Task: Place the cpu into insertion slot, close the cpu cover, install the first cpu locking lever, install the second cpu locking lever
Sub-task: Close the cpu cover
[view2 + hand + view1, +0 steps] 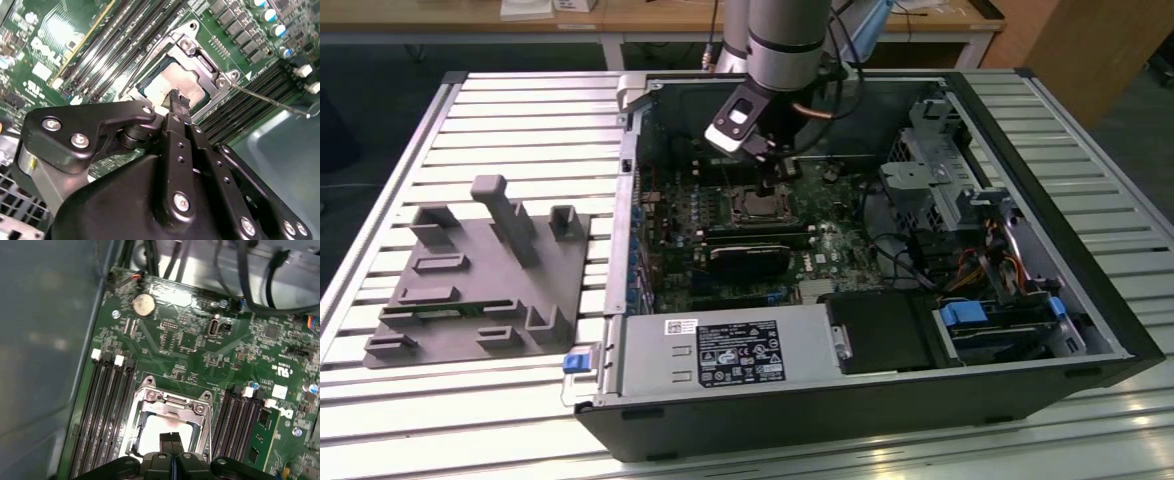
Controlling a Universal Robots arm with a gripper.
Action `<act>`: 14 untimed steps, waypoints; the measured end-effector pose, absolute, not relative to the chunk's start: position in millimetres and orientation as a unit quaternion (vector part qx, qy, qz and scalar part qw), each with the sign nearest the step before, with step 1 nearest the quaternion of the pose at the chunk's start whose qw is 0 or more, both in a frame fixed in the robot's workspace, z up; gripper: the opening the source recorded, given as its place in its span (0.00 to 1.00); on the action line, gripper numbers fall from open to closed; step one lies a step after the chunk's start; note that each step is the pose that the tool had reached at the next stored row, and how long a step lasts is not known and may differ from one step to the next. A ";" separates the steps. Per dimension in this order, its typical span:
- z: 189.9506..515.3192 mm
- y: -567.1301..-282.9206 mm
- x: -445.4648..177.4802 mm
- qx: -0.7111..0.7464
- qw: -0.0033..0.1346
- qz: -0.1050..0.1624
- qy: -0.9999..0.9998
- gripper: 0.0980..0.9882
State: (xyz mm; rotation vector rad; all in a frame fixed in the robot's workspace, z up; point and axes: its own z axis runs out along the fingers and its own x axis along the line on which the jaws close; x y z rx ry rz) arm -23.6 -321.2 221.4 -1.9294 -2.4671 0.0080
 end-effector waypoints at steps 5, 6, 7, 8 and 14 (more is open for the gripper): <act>221.4 -321.2 -23.6 -0.584 0.005 0.003 -0.812 0.01; 221.4 -321.2 -23.6 -0.577 0.005 0.003 -0.816 0.01; 221.4 -321.2 -23.6 -0.571 0.005 0.003 -0.821 0.01; 221.4 -321.2 -23.6 -0.564 0.005 0.003 -0.825 0.01; 221.4 -321.2 -23.6 -0.524 0.004 0.003 -0.852 0.01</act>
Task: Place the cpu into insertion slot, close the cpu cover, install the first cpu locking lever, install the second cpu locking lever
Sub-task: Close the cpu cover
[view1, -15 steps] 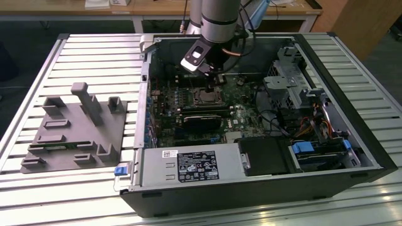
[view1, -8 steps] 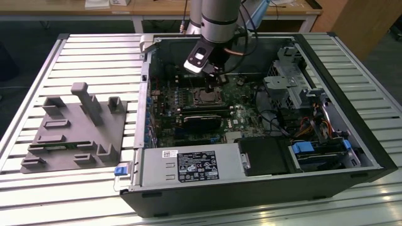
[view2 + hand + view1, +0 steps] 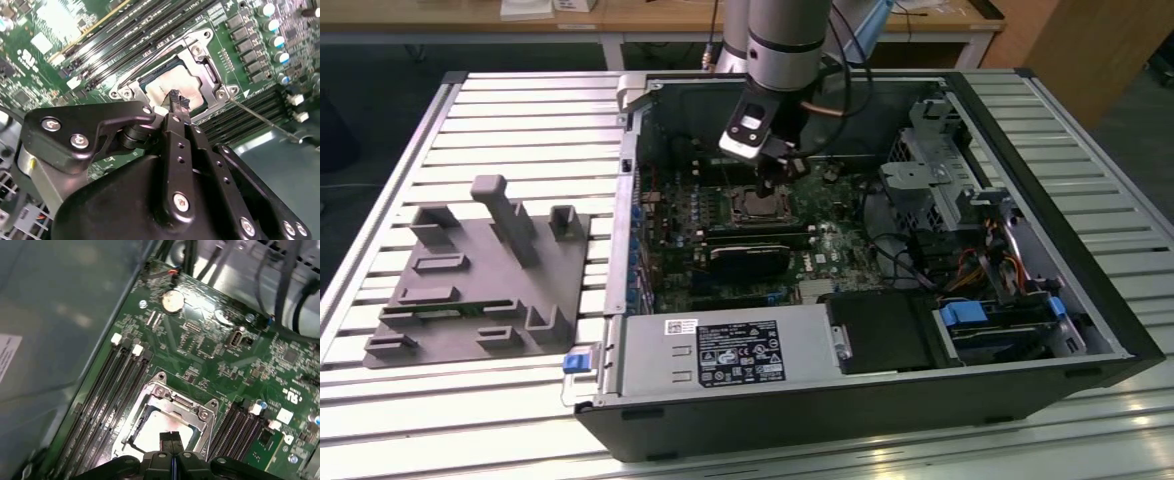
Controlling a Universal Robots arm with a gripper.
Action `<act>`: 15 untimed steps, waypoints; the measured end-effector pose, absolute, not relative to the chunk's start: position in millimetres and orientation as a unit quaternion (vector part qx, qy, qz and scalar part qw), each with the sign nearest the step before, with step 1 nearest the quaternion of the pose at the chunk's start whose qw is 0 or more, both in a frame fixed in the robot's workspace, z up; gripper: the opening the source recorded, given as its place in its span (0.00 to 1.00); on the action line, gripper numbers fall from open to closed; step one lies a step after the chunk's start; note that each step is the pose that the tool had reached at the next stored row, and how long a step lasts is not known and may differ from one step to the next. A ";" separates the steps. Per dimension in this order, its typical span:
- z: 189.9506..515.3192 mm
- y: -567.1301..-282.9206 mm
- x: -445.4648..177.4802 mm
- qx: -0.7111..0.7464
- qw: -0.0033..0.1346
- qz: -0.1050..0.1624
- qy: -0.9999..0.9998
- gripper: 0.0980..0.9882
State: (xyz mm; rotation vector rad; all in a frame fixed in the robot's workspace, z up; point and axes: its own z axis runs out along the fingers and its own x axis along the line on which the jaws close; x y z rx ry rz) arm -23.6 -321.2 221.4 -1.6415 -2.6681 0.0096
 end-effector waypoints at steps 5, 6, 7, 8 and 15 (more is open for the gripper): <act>221.4 -321.2 -23.6 -0.488 0.004 0.003 -0.873 0.01; 221.4 -321.2 -23.6 -0.481 0.004 0.003 -0.877 0.01; 221.4 -321.2 -23.6 -0.473 0.004 0.003 -0.881 0.01; 221.4 -321.2 -23.6 -0.466 0.004 0.003 -0.885 0.01; 221.3 -321.2 -23.6 -0.409 0.004 0.004 -0.912 0.01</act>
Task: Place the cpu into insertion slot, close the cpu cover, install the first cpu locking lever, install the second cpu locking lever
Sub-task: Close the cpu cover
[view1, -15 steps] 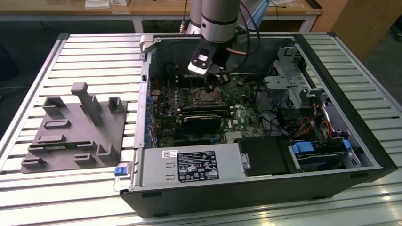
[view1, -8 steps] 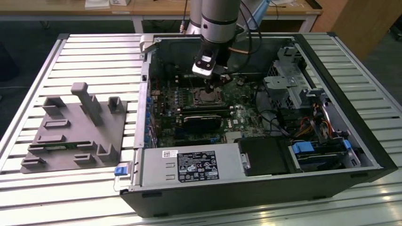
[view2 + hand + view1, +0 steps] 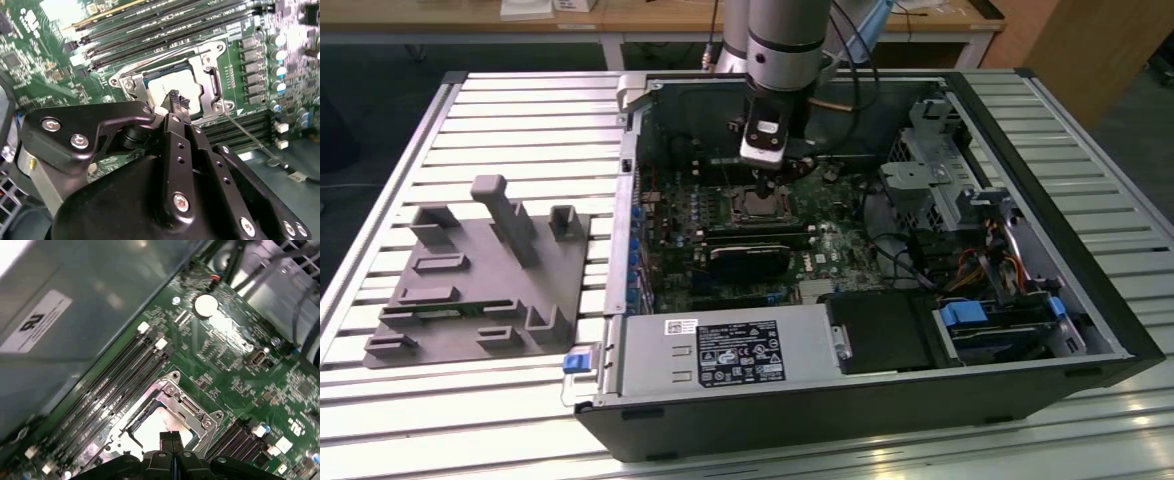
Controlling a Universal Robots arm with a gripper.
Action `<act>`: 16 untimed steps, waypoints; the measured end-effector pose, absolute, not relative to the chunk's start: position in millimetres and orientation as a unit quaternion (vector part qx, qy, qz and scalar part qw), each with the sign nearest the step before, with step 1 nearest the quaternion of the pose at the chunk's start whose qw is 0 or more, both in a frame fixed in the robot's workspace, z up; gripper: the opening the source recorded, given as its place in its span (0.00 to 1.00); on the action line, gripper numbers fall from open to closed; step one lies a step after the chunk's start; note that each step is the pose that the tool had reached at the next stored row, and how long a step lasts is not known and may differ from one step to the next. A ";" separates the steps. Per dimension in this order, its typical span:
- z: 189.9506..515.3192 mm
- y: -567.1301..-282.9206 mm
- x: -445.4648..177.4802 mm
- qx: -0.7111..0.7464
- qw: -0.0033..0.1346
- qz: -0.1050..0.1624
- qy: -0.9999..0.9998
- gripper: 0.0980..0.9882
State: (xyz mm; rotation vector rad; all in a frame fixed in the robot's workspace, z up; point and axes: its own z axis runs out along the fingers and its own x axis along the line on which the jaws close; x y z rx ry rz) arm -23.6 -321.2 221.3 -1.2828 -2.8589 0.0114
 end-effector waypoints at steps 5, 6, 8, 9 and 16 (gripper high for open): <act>221.2 -321.2 -23.6 -0.368 0.004 0.004 -0.930 0.01; 221.1 -321.2 -23.6 -0.359 0.004 0.004 -0.933 0.01; 220.9 -321.2 -23.6 -0.343 0.004 0.003 -0.939 0.01; 220.8 -321.2 -23.6 -0.336 0.004 0.003 -0.942 0.01; 220.6 -321.2 -23.6 -0.287 0.003 -0.001 -0.958 0.01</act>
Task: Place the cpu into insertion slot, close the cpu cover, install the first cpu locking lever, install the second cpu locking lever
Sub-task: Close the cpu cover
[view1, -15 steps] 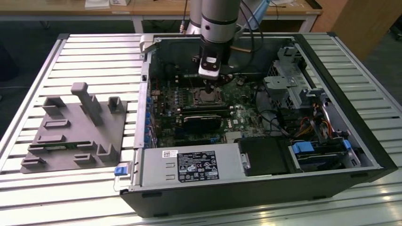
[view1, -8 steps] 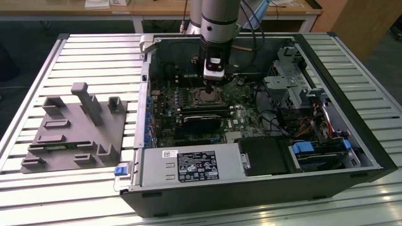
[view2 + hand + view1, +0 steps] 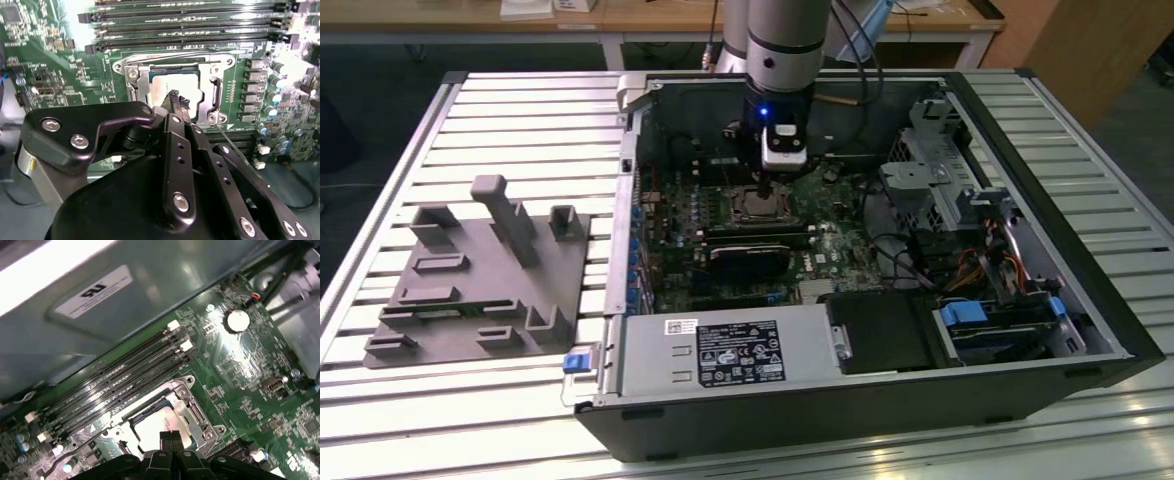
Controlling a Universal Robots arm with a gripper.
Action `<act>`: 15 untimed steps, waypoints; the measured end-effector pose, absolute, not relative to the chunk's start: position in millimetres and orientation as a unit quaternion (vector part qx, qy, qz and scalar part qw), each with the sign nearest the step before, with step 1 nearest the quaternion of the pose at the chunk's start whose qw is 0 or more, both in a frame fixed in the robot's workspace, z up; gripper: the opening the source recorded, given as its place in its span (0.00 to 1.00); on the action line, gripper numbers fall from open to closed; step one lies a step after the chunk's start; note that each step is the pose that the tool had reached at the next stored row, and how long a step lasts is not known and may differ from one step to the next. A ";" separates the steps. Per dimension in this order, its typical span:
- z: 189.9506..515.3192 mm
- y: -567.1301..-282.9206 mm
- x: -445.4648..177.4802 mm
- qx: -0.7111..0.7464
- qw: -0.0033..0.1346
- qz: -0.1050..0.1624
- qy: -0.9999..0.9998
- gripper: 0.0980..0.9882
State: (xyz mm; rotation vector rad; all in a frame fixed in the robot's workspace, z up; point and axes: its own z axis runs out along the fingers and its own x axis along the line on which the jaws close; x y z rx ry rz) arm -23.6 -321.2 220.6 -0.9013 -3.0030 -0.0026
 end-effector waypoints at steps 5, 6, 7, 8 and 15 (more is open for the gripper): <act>220.4 -321.2 -23.6 -0.252 0.000 -0.004 -0.968 0.01; 220.4 -321.2 -23.6 -0.245 -0.001 -0.005 -0.970 0.01; 220.3 -321.2 -23.6 -0.238 -0.002 -0.006 -0.971 0.01; 220.3 -321.2 -23.6 -0.231 -0.003 -0.006 -0.973 0.01; 220.1 -321.2 -23.6 -0.177 -0.009 -0.010 -0.984 0.01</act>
